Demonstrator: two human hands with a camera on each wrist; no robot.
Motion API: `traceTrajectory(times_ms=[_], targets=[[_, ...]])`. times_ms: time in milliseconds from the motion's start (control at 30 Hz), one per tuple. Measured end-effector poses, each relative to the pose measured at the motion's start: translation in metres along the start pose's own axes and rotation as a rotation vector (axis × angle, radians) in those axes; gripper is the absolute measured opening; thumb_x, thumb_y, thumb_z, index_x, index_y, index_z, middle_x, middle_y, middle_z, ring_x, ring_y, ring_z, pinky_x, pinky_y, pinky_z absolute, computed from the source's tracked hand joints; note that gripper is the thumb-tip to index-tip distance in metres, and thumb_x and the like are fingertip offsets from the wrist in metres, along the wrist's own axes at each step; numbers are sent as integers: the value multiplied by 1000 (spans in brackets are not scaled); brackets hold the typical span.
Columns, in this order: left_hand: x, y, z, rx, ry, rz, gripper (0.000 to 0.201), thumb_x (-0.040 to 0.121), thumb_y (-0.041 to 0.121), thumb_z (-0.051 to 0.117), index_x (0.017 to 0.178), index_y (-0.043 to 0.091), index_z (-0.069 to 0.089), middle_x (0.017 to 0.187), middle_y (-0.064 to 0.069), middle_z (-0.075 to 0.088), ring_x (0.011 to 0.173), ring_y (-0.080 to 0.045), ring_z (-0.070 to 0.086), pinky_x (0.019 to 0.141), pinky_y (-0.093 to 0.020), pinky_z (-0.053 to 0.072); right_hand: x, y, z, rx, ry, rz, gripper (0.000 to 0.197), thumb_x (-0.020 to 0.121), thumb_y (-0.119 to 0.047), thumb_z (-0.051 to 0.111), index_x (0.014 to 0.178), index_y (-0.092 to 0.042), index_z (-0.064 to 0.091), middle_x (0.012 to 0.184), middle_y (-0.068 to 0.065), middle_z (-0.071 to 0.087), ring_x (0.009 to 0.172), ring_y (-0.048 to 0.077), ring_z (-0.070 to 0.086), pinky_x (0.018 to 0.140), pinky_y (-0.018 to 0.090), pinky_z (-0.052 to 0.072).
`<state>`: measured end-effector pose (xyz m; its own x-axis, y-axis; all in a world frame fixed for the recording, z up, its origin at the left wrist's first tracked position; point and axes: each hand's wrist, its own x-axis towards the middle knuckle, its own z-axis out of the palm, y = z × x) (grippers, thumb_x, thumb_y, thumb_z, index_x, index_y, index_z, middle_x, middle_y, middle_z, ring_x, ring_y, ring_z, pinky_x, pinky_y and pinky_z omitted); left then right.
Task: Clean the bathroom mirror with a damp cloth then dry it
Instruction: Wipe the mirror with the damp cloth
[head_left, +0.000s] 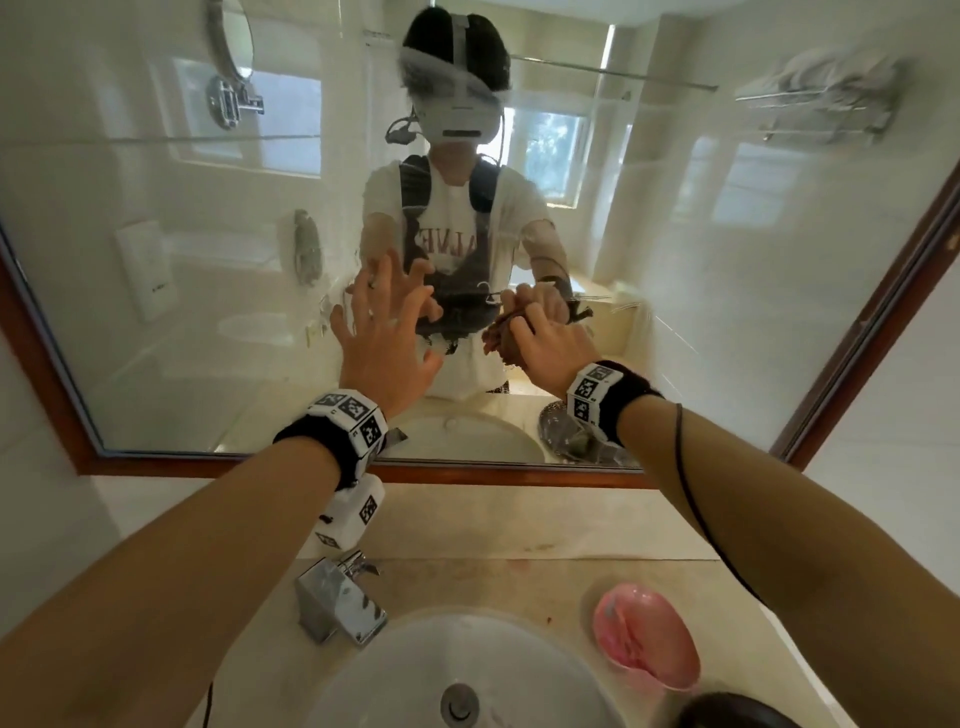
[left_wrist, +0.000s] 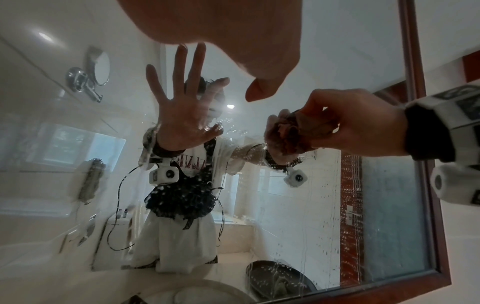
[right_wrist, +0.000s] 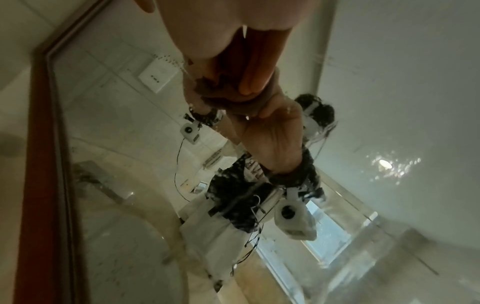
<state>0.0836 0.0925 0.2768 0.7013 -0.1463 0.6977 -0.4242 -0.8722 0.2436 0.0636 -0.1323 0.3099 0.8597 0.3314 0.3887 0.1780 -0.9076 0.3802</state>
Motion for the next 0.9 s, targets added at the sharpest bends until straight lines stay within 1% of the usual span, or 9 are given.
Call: traceTrajectory(times_ms=[100, 267, 367, 433, 533, 633, 733, 833, 900], targets=[[4, 19, 6, 26, 8, 3, 69, 80, 36, 68, 139, 32, 33, 165, -10, 4, 151, -35, 4, 114, -68, 15, -1, 15, 1, -42, 15, -61, 27, 93, -21, 56, 116, -9, 49, 107, 13, 52, 69, 26, 58, 51, 34, 44], [11, 56, 20, 100, -38, -18, 72, 83, 43, 62, 145, 32, 28, 165, -7, -6, 151, -32, -4, 115, -66, 12, -14, 46, 13, -20, 14, -82, 30, 92, -22, 56, 121, -17, 49, 112, 13, 49, 75, 28, 60, 60, 40, 54], [15, 82, 30, 137, -39, -1, 73, 83, 44, 62, 146, 32, 28, 165, -9, -6, 151, -33, -4, 115, -66, 14, -33, 82, 18, 26, 35, -57, 27, 87, -19, 60, 114, -17, 55, 111, 15, 51, 77, 33, 59, 60, 41, 54], [16, 102, 36, 125, -31, 14, 72, 83, 43, 62, 146, 32, 29, 165, -10, -3, 151, -34, -2, 114, -67, 14, -50, 109, 22, 54, 69, -21, 27, 83, -17, 64, 110, -16, 59, 111, 17, 53, 75, 35, 60, 58, 39, 50], [15, 130, 45, 126, -11, 21, 71, 84, 45, 62, 146, 31, 31, 165, -12, -1, 151, -35, 1, 114, -67, 15, -69, 154, 35, 108, 124, 111, 26, 87, -22, 59, 112, -19, 58, 120, 14, 53, 76, 34, 61, 58, 33, 44], [12, 149, 49, 139, -20, 5, 73, 83, 44, 63, 146, 33, 29, 165, -12, 0, 151, -36, 1, 114, -66, 14, -84, 190, 49, 244, 222, 261, 20, 85, -25, 57, 106, -26, 56, 131, 3, 50, 80, 29, 63, 59, 32, 49], [8, 156, 47, 150, -32, 23, 72, 82, 44, 64, 144, 34, 28, 165, -11, -1, 151, -36, 1, 114, -67, 14, -92, 200, 55, 274, 237, 329, 22, 83, -21, 59, 104, -24, 56, 135, 1, 50, 76, 32, 63, 56, 30, 42], [7, 156, 40, 158, -29, 20, 69, 82, 42, 65, 139, 37, 26, 166, -9, -3, 151, -36, 0, 113, -68, 14, -92, 194, 53, 319, 254, 397, 25, 81, -18, 61, 107, -21, 58, 135, 6, 51, 77, 35, 63, 60, 34, 48], [7, 155, 35, 153, -28, 16, 66, 83, 40, 65, 137, 38, 26, 166, -9, -4, 151, -36, -1, 114, -68, 13, -91, 183, 51, 331, 228, 389, 26, 84, -19, 59, 109, -21, 56, 136, 5, 49, 78, 33, 62, 62, 32, 48]])
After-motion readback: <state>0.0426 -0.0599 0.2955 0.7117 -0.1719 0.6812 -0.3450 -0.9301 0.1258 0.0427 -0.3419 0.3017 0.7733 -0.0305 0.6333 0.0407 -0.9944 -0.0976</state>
